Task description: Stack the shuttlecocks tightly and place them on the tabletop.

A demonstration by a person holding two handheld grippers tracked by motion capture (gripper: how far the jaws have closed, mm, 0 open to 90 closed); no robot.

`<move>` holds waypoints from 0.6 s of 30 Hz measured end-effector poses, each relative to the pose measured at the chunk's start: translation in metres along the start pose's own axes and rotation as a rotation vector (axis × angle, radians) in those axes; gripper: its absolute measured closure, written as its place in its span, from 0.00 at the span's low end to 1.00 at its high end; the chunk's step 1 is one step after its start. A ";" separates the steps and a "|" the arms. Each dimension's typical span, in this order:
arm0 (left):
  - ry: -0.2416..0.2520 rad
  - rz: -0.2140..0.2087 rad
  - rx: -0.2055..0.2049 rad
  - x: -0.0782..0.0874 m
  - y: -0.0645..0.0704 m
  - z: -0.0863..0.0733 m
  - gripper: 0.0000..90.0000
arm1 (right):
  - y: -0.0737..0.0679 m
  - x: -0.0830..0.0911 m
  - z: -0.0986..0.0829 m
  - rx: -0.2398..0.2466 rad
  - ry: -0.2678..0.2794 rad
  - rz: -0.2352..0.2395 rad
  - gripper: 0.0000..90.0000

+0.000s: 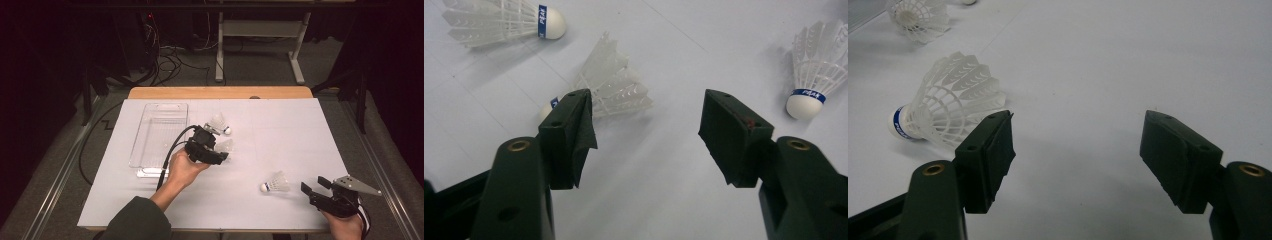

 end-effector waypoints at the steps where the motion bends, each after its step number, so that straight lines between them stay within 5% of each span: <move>1: -0.002 0.001 0.001 0.000 0.000 -0.001 0.43 | 0.000 0.000 0.000 0.000 0.000 0.000 0.34; 18: -0.014 0.006 0.011 0.003 -0.004 -0.014 0.43 | 0.000 0.000 0.000 -0.001 -0.002 0.001 0.34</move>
Point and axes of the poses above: each handheld gripper's, and its own axes: x roughly backward along the jaws, z roughly out of its top, y roughly to its right, the point moved 3 cm from there along -x, roughly forward along the jaws, and after that the axes turned 14 degrees about x, right-handed, at the moved point
